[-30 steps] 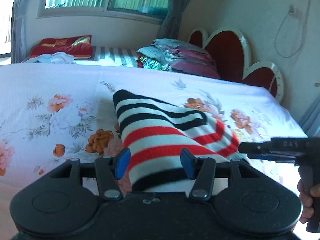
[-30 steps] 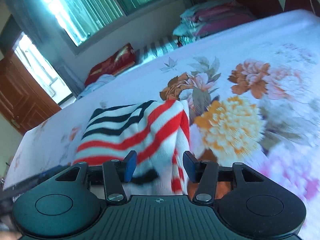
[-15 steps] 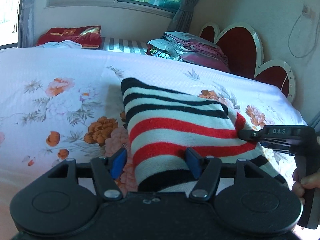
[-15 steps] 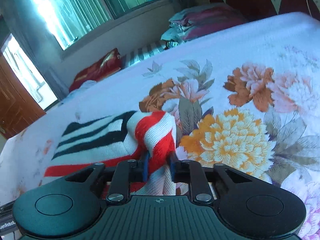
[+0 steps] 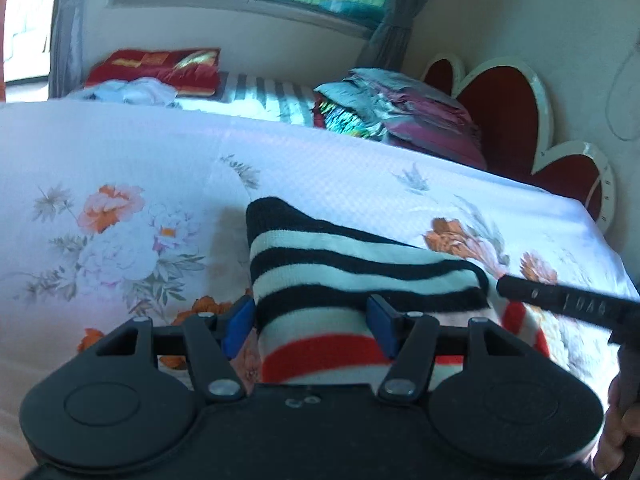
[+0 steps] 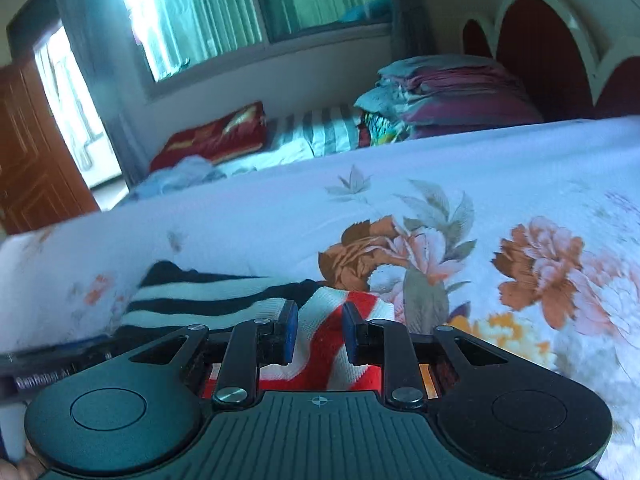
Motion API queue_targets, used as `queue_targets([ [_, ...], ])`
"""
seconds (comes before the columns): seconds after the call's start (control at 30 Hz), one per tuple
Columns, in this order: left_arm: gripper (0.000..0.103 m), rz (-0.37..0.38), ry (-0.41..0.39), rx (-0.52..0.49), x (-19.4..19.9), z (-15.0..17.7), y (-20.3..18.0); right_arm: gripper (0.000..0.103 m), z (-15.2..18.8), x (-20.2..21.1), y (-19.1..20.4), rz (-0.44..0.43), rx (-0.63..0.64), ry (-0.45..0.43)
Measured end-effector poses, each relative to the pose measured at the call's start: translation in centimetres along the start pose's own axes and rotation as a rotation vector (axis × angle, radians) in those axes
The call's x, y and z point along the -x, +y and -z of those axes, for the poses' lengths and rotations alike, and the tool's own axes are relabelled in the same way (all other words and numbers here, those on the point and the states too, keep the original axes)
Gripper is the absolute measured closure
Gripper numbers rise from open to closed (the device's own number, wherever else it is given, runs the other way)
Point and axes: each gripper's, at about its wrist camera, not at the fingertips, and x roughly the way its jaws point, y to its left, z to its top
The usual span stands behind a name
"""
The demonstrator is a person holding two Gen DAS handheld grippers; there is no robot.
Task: Fold small clothes
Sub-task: 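Square the edges of the folded bundle with both tools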
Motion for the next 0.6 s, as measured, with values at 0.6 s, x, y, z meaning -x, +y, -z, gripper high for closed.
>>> queue_targets([
  [0.6, 0.035, -0.024, 0.017, 0.032, 1.0, 0.8, 0.4, 0.079, 1.3, 1.2, -0.5, 0.049, 0.035, -0.012],
])
